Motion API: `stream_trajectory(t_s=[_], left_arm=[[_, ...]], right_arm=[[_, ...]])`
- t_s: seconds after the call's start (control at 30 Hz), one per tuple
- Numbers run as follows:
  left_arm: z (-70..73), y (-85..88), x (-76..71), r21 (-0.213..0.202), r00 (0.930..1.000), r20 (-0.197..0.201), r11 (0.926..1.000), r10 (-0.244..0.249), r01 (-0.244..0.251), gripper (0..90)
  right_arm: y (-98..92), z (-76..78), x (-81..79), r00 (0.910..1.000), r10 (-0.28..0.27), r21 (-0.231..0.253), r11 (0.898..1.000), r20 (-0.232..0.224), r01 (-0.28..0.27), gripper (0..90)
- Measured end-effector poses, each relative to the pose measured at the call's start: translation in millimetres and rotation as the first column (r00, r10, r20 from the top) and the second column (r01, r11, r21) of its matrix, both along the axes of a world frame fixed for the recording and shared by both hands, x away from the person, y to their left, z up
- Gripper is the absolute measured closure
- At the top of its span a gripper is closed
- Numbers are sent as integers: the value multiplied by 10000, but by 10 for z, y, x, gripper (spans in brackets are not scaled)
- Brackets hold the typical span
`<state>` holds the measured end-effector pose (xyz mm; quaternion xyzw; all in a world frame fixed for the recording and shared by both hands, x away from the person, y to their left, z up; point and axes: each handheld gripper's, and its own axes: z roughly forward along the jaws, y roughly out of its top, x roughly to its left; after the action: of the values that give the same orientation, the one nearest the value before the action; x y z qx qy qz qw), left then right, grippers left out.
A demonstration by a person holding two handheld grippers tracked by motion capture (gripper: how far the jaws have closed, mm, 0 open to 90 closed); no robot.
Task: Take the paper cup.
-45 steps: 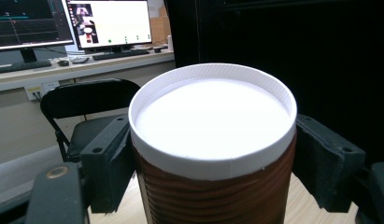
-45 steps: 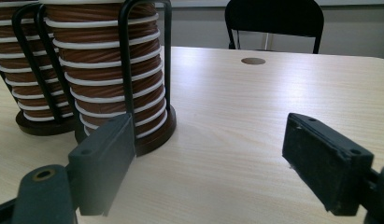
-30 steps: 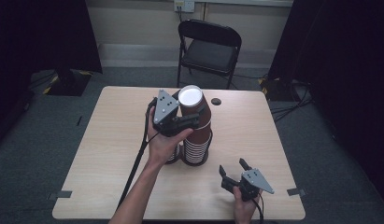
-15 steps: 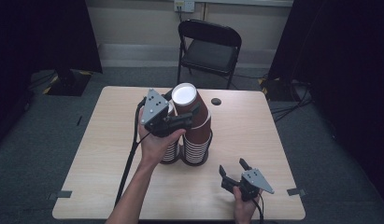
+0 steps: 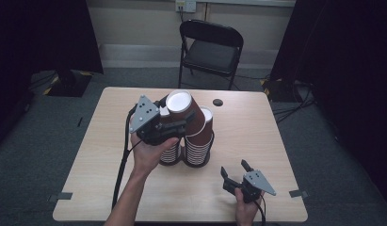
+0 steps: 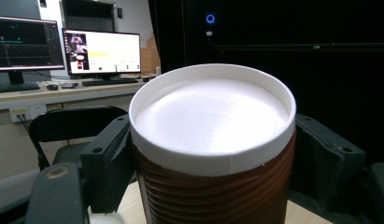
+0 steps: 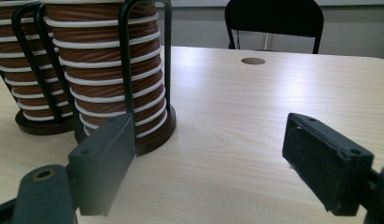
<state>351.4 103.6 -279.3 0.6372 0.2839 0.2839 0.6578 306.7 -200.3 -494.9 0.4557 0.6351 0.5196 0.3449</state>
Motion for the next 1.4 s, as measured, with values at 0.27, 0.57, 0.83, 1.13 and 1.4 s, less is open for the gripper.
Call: stream_trajectory(t_s=[0.27, 0.57, 0.83, 1.13, 1.4], left_arm=[[-98, 56, -149, 100, 10000, -39, 9999, -76, 77, 215], [-218, 160, -219, -136, 9990, -372, 9996, -237, 232, 215], [-338, 232, -251, -264, 9962, -800, 9991, -339, 319, 215], [-559, 322, -261, -473, 9867, -1553, 9981, -471, 402, 215], [-823, 365, -229, -848, 9675, -2501, 9962, -384, 176, 215]], right_arm=[[-1, 0, 4, 10000, 39, -37, 10000, -4, -39, 163], [-3, 0, 5, 10000, 85, -29, 10000, -31, -85, 163], [-1, 0, 4, 10000, 76, -43, 10000, -14, -76, 163], [3, 2, 9, 9996, 263, -81, 9996, -92, -263, 163], [21, 4, 13, 9968, 781, -182, 9968, -151, -783, 163]])
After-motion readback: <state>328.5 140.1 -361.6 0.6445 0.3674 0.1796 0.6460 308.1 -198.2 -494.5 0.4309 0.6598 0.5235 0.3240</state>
